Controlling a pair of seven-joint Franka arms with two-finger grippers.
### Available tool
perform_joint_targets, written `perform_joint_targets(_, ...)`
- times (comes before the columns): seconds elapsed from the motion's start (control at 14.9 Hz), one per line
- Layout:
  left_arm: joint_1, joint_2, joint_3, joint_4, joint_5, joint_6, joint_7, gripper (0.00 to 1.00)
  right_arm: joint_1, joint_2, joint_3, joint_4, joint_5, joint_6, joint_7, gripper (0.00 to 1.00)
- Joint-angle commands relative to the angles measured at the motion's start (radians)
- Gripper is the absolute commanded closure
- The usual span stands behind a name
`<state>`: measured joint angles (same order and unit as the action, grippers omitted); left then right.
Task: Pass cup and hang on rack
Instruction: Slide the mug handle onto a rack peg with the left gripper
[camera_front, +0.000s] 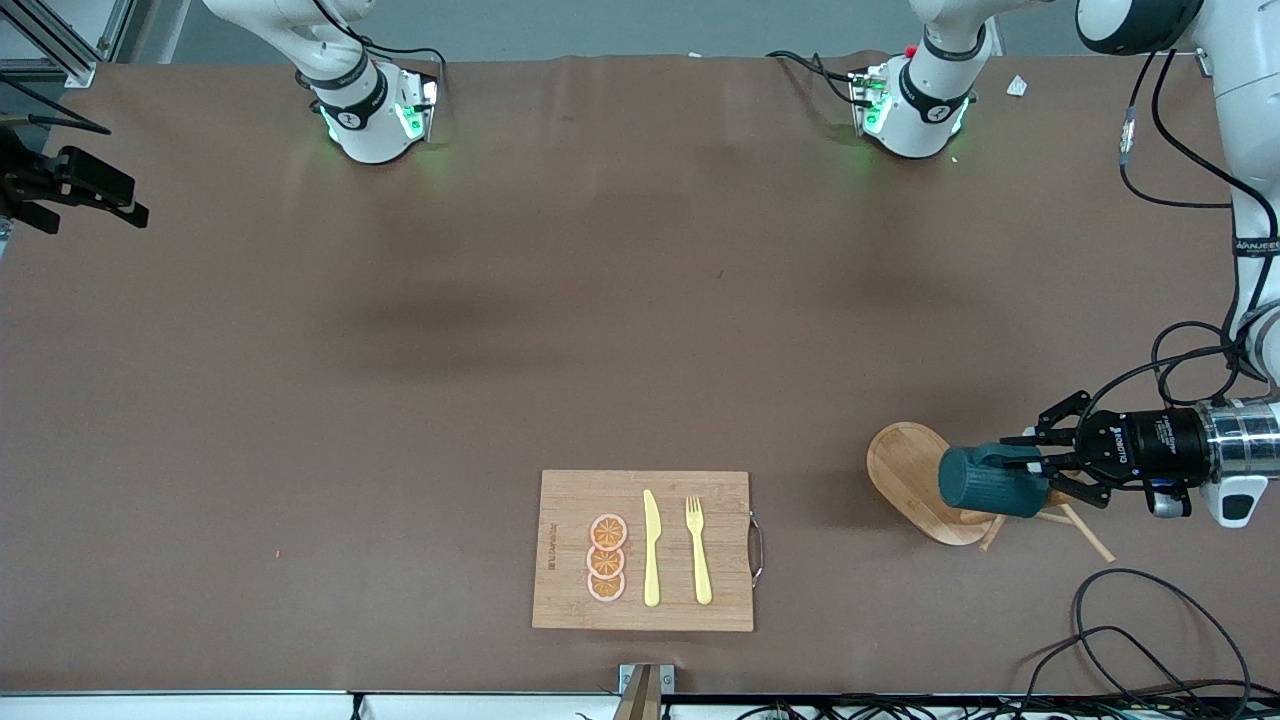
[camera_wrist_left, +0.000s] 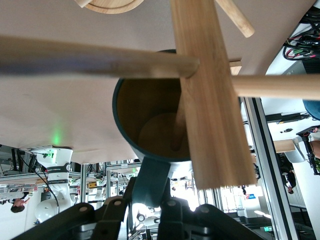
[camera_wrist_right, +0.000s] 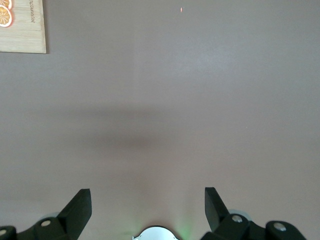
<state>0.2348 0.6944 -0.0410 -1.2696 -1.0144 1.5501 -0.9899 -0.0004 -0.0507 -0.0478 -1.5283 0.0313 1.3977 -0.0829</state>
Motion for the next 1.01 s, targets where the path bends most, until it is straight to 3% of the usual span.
perform_joint_targets(0.0,0.017,0.007,-0.007,0.01,-0.021,-0.018,0.031,1.0,-0.01,0.002,0.008,0.011,-0.016,-0.014,-0.027,0.0)
perform_joint_targets(0.27,0.02,0.016,-0.005,0.012,-0.021,-0.018,0.034,0.96,-0.01,0.0,0.006,0.011,-0.018,-0.017,-0.04,0.0)
perform_joint_targets(0.54,0.027,0.017,-0.005,0.012,-0.023,-0.018,0.034,0.8,-0.009,0.0,0.008,0.011,-0.016,-0.017,-0.04,0.0)
perform_joint_targets(0.67,0.029,0.019,-0.005,0.012,-0.023,-0.018,0.042,0.57,-0.009,0.0,0.008,0.011,-0.016,-0.017,-0.04,0.0)
perform_joint_targets(0.74,0.029,0.019,-0.005,0.013,-0.023,-0.016,0.042,0.41,-0.009,0.0,0.008,0.011,-0.016,-0.017,-0.04,0.0)
perform_joint_targets(0.81,0.029,0.019,-0.005,0.013,-0.023,-0.016,0.043,0.13,-0.009,0.0,0.008,0.011,-0.016,-0.017,-0.041,0.0)
perform_joint_targets(0.87,0.029,0.016,-0.007,0.015,-0.023,-0.016,0.048,0.0,-0.009,0.0,0.006,0.011,-0.016,-0.017,-0.041,0.0)
perform_joint_targets(0.94,0.028,0.011,-0.008,0.016,-0.023,-0.015,0.048,0.0,-0.009,0.0,0.008,0.011,-0.016,-0.017,-0.041,0.0)
